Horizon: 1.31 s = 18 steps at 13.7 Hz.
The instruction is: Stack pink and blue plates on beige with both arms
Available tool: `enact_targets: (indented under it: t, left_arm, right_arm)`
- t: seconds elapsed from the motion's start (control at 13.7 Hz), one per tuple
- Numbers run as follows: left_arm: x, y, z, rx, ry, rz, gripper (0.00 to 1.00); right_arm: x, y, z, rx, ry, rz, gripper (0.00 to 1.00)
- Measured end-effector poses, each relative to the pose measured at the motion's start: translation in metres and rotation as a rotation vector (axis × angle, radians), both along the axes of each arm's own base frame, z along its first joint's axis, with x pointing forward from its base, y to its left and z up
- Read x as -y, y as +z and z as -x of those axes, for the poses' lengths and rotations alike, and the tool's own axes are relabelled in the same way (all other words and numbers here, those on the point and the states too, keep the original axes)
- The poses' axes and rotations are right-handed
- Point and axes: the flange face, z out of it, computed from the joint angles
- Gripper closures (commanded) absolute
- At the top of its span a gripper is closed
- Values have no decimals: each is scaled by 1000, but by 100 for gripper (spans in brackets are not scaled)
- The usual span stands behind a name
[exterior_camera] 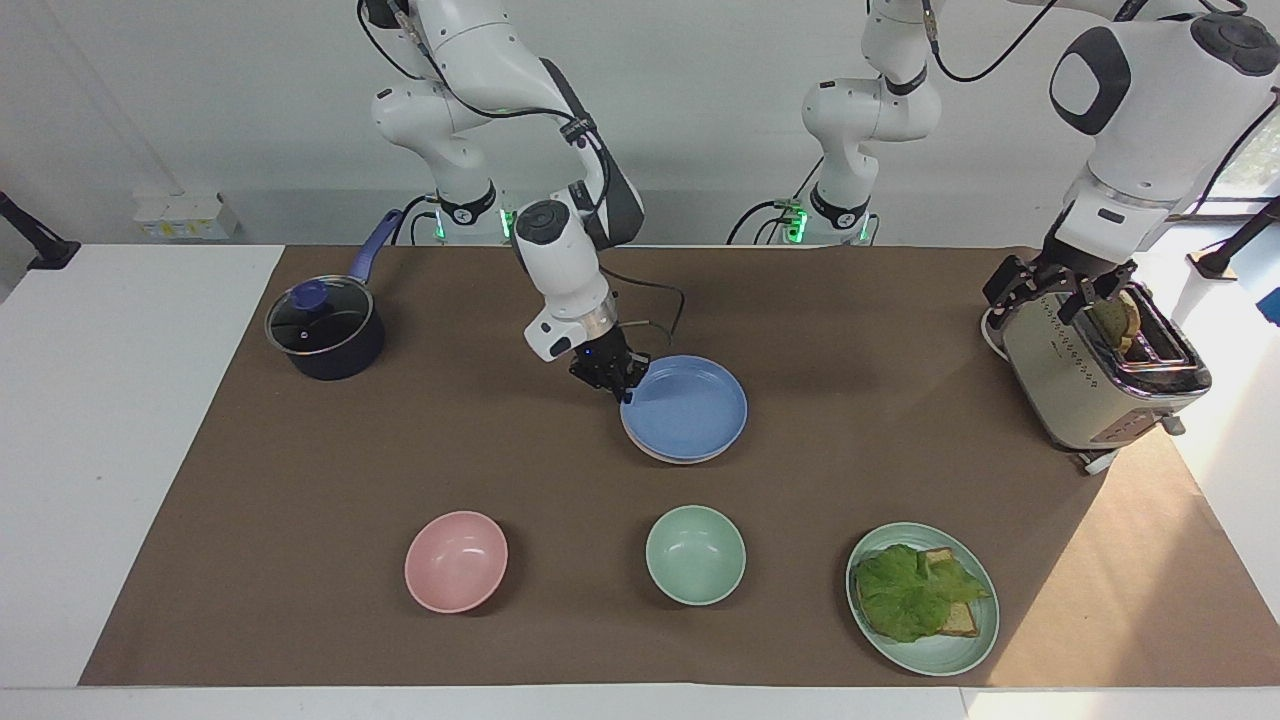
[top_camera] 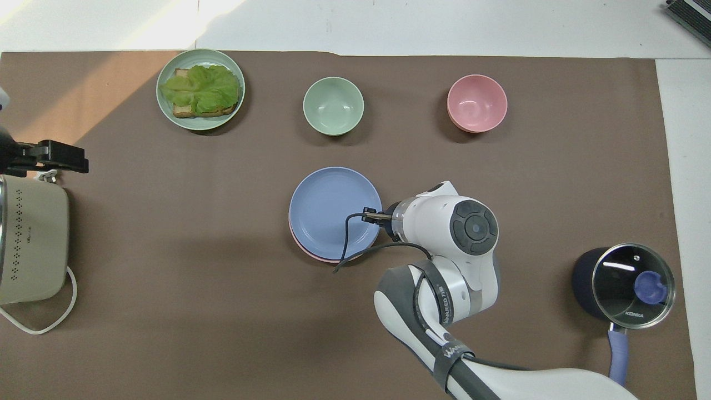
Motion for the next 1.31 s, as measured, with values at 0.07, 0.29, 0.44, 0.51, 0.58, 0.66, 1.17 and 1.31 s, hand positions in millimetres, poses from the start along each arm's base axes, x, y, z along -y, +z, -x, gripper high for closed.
enact_targets:
  t: [0.07,0.29,0.44,0.51,0.58,0.66,1.17,1.31]
  left_arm:
    - [0,0,0,0,0,0,0]
    - [0,0,0,0,0,0,0]
    - [0,0,0,0,0,0,0]
    - [0,0,0,0,0,0,0]
    - [0,0,0,0,0,0,0]
    - [0,0,0,0,0,0,0]
    - [0,0,0,0,0,0,0]
    - [0,0,0,0,0,0,0]
  right_arm:
    - [0,0,0,-1,-1,0,0]
    - [-1,2,-1,-15,-17,-2,0]
    - [1,15,-9,-59,-18,2,0]
    - [7,29,-17,-78,-23,0,0]
    - [21,45,-28,-84,-34,2,0]
    - [42,65,-40,-75,-44,23,0]
    - [202,177,-76,-41,-105,199,0]
    - [238,190,-75,-41,-98,210,0]
